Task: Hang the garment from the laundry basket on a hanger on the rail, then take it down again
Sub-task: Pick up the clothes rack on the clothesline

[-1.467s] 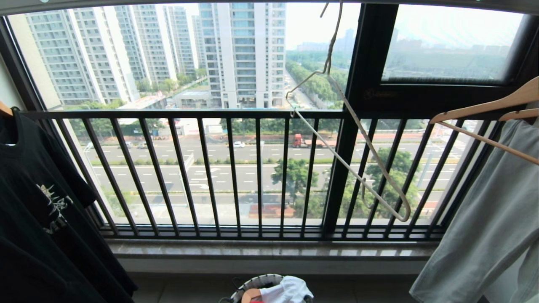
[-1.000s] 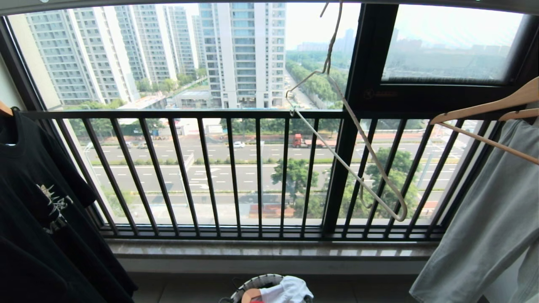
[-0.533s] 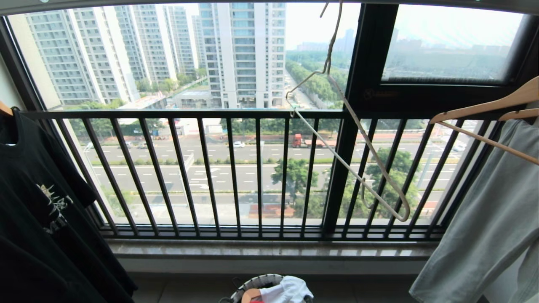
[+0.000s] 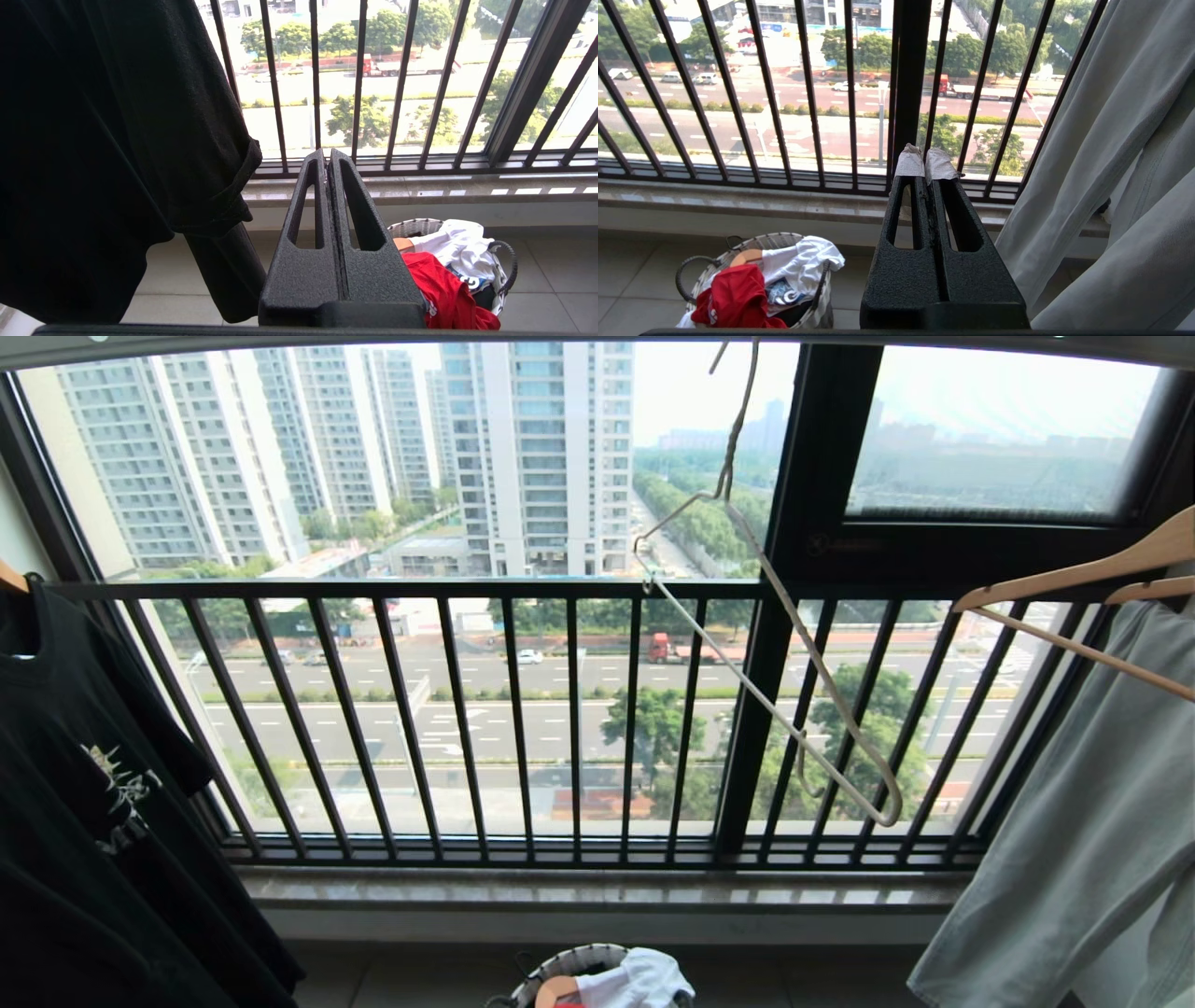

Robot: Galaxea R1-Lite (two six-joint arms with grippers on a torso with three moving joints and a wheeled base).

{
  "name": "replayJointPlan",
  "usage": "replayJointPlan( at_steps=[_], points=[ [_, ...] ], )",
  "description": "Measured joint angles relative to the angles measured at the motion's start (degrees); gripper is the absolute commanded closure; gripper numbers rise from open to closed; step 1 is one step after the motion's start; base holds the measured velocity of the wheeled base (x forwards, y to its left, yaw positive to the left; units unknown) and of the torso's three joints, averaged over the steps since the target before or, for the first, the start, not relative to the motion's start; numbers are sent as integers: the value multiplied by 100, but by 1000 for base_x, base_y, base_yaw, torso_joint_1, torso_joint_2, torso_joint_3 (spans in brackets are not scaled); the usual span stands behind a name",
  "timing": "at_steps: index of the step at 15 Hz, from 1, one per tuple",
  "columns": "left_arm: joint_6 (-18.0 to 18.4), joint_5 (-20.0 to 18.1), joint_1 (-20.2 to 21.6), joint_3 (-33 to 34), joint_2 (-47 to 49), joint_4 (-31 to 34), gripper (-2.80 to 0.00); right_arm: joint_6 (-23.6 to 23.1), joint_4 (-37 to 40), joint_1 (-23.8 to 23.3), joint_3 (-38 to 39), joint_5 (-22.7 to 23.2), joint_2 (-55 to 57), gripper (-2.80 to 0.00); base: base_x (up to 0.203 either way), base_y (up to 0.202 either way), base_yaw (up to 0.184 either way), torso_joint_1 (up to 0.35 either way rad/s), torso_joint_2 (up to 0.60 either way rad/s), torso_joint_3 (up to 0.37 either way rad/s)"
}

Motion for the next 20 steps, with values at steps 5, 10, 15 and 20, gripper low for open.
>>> replayJointPlan(
  at_steps=[5, 10, 15, 20],
  points=[
    [-1, 0, 0, 0, 0, 1, 0, 3, 430, 0, -1449, 357, 1062, 0, 0, 0, 0, 0, 0, 0],
    [-1, 1, 0, 0, 0, 1, 0, 10, 705, 15, -3768, 747, 3094, 0, 0, 0, 0, 0, 0, 0],
    [-1, 1, 0, 0, -2, -1, 0, 207, 1426, 840, -5702, 1091, 4861, 0, 0, 0, 0, 0, 0, 0],
    [0, 0, 0, 0, 0, -1, 0, 682, 2202, 2368, -7225, 850, 6035, 0, 0, 0, 0, 0, 0, 0]
  ],
)
